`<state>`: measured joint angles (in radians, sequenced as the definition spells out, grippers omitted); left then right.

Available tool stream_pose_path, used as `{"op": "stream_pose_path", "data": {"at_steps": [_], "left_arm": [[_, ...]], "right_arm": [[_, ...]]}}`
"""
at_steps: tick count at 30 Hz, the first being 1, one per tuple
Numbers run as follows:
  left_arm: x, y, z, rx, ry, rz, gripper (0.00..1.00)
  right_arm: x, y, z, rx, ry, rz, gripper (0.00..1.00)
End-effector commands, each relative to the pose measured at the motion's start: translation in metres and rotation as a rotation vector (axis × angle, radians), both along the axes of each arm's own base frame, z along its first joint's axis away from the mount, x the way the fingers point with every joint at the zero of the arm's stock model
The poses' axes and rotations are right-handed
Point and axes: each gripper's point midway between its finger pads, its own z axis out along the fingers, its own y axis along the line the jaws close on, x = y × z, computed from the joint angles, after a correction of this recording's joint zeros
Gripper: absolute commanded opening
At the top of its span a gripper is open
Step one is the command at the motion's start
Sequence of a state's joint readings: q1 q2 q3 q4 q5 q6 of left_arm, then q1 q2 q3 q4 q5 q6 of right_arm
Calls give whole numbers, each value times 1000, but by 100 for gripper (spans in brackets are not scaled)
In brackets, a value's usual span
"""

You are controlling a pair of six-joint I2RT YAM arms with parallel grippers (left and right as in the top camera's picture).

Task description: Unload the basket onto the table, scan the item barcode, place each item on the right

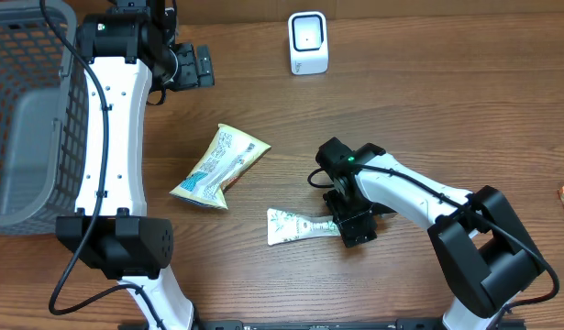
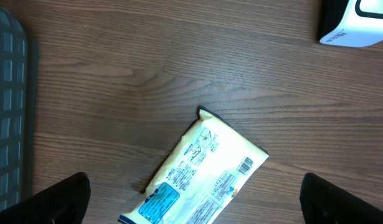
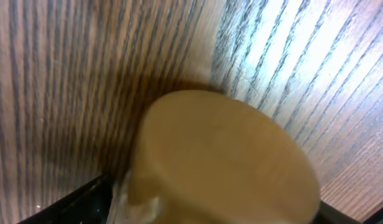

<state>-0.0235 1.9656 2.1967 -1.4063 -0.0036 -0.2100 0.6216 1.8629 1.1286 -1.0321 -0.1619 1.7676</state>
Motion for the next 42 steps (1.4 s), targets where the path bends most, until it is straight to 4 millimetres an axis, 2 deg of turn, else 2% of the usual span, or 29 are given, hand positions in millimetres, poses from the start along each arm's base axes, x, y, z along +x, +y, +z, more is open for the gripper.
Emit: {"op": "stream_pose_path", "data": {"at_steps": [1, 10, 13, 17, 18, 21, 25, 30, 35, 42], "left_arm": [[-1, 5, 2, 0, -5, 25, 100], [-1, 5, 2, 0, -5, 25, 100], [-1, 5, 2, 0, -5, 25, 100], [-1, 5, 2, 0, -5, 25, 100], [-1, 5, 2, 0, -5, 25, 100], [-1, 5, 2, 0, -5, 25, 100], [-1, 5, 2, 0, -5, 25, 100], [-1, 5, 2, 0, -5, 25, 100], [-1, 5, 2, 0, -5, 25, 100], [-1, 5, 2, 0, -5, 25, 100]], "right_arm": [[2, -15, 1, -80, -23, -30, 75], [7, -23, 0, -122, -54, -23, 53], [12, -20, 0, -109, -75, -19, 51], [34, -19, 4, -113, -162, 73, 48], [47, -22, 11, -137, -212, 136, 44], [66, -34, 30, -229, -287, 220, 39], [77, -60, 62, -399, -322, 258, 37], [88, -77, 79, -514, -366, 302, 32], [99, -94, 104, -646, -413, 329, 32], [116, -114, 170, -837, -490, 365, 32]]}}
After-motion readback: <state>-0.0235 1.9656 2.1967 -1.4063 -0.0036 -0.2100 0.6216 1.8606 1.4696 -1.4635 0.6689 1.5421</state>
